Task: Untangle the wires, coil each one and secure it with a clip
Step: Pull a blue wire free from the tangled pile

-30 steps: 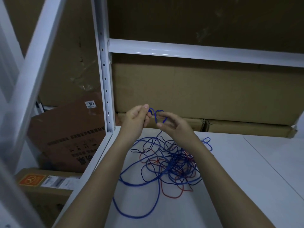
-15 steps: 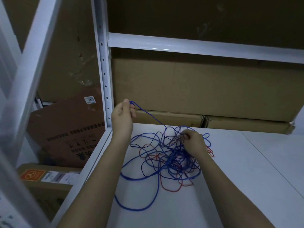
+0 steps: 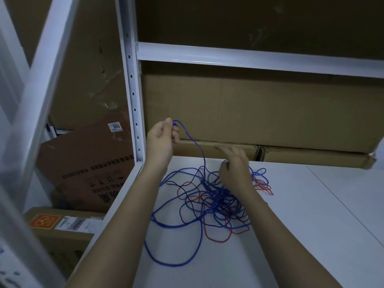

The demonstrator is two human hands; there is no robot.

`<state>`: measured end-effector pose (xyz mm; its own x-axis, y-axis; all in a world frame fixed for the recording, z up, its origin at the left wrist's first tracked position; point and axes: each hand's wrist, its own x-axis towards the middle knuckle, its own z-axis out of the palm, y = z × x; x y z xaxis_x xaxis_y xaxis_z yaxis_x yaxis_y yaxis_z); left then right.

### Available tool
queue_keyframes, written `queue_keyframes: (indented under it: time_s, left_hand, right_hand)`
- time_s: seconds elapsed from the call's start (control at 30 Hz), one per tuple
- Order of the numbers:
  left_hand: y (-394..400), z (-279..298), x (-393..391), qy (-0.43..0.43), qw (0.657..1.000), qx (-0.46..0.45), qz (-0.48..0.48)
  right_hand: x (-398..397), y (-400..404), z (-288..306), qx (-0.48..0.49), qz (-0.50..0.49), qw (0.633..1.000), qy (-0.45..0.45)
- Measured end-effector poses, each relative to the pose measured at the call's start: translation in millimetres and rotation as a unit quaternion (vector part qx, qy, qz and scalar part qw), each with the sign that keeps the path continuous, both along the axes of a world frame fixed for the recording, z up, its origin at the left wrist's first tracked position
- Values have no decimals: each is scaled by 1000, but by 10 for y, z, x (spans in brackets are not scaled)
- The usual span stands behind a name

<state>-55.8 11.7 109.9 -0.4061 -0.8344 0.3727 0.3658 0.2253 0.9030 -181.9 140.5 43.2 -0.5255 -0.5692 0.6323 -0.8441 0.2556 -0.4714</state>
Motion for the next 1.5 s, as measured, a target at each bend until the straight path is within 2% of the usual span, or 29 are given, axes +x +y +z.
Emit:
queue_keyframes:
  time_s: [0.03, 0.1, 0.13, 0.17, 0.27, 0.3, 0.37, 0.43, 0.47, 0.53, 0.6, 0.67, 0.7, 0.77, 0.83, 0.93, 1.0, 1.03, 1.17, 1.27, 1.33, 1.43, 1.5]
  left_hand:
    - [11, -9, -11, -6, 1000, -11, -2]
    - [29, -20, -31, -14, 1000, -26, -4]
    - [38, -25, -38, -14, 999, -30, -4]
    - [51, -26, -45, -12, 999, -32, -6]
    - [118, -2, -56, -15, 999, -39, -22]
    - [135, 8, -50, -15, 999, -40, -26]
    - [144, 31, -12, -7, 999, -26, -32]
    - [136, 61, 63, -1, 998, 18, -57]
    - [140, 76, 103, 5, 995, 51, -88]
    - [176, 106, 174, 50, 971, 141, -185]
    - [221, 127, 220, 97, 943, 176, -263]
    - [252, 105, 201, 91, 951, 119, -270]
    - [252, 68, 169, 75, 964, 76, -243]
    - [235, -41, 100, 11, 989, -17, -147]
    - [186, -196, 65, -85, 984, -147, -50]
    - [94, -467, 123, -271, 907, -322, -19]
    - [66, -608, 168, -330, 867, -369, -54]
    - [73, -637, 194, -343, 860, -370, -76]
    - [157, -627, 235, -349, 871, -302, -167]
    - [177, -608, 235, -361, 864, -293, -191]
    - [163, -619, 241, -332, 886, -249, -204]
    - [173, -631, 250, -306, 906, -222, -190]
    - [168, -659, 223, -304, 911, -243, -139]
  right_hand:
    - [109, -1, 115, -73, 62, 993, -65]
    - [311, -4, 331, -163, 176, 947, -212]
    - [385, -1, 408, -169, 209, 926, -267]
    - [436, -4, 462, -141, 221, 920, -291]
    - [474, -79, 431, -5, 214, 952, -221]
    - [469, -102, 390, 1, 200, 960, -196]
    - [412, -119, 299, -40, 179, 959, -219]
    - [342, -93, 260, -97, 168, 935, -296]
    - [304, -78, 237, -107, 163, 931, -307]
    - [255, -66, 196, -56, 145, 955, -251]
    - [282, -82, 154, 85, 124, 979, -138]
    - [366, -82, 97, 197, 100, 975, -2]
    - [410, -73, 62, 224, 88, 968, 66]
    - [483, -46, -2, 210, 85, 962, 154]
    - [530, -13, -57, 154, 113, 967, 170]
    - [452, 44, -40, 89, 119, 982, 114]
    - [352, 101, -6, 63, 114, 988, 82]
    - [300, 129, 22, 48, 117, 991, 46]
    - [258, 243, 89, 0, 166, 973, -160]
    - [274, 274, 97, -49, 201, 947, -245]
    - [285, 276, 84, -91, 221, 918, -316]
    - [328, 264, 45, -109, 219, 885, -396]
    - [342, 253, 26, -118, 205, 886, -399]
